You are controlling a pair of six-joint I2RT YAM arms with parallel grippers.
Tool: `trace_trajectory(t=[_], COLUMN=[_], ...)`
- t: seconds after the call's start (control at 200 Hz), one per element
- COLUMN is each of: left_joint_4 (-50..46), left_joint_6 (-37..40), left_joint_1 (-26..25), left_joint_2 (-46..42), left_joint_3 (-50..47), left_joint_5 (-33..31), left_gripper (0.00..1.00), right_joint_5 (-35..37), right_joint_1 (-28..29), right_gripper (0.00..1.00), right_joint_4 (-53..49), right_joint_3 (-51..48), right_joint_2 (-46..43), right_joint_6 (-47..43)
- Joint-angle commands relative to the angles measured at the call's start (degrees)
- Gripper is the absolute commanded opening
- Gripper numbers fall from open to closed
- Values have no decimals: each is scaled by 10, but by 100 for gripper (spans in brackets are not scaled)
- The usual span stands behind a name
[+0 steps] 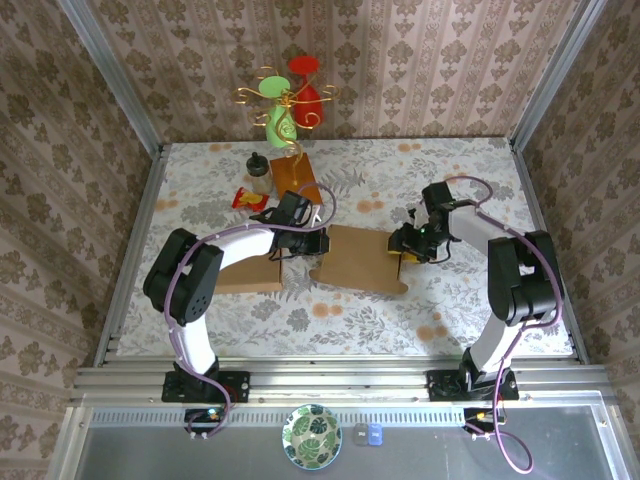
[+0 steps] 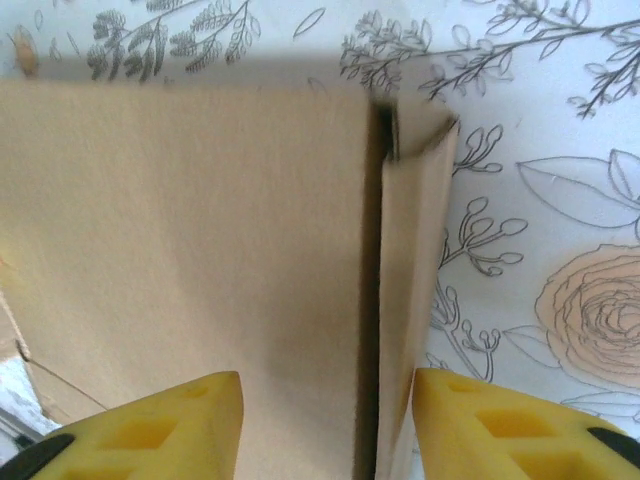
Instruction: Fold the paper box
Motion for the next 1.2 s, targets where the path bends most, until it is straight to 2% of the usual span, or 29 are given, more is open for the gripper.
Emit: trace_trajectory(t=[0.0, 0.12, 0.185, 0.485, 0.66, 0.815, 1.01, 1.195], left_joint_4=[-21, -20, -19, -6, 8, 18, 21, 18], left_joint_6=[-4, -5, -6, -13, -21, -23, -24, -13], left_joint_1=[0, 0, 0, 4, 11, 16, 22, 33], left_joint_2=[1, -1, 0, 1, 0, 0, 4, 0], left_joint_3=[-16, -19, -21, -29, -39, -46, -48, -56], left_joint_5=[8, 8, 7, 14, 19, 24, 26, 22], left_gripper=[8, 8, 8, 7, 4, 3, 1, 0], right_joint_5=[-30, -33, -23, -95, -82, -73, -74, -110], right_joint_1=[-13, -16, -16, -21, -21, -21, -21, -21], right_gripper=[53, 59, 62, 65, 70, 81, 82, 82], right_joint_4=[82, 194, 221, 236, 261, 267, 285, 328], right_joint_3=[-38, -97, -116, -131, -156, -170, -193, -211], right_joint_2=[-29, -65, -78, -59, -75, -88, -102, -104], right_joint_6=[32, 49, 53, 54, 68, 67, 71, 71])
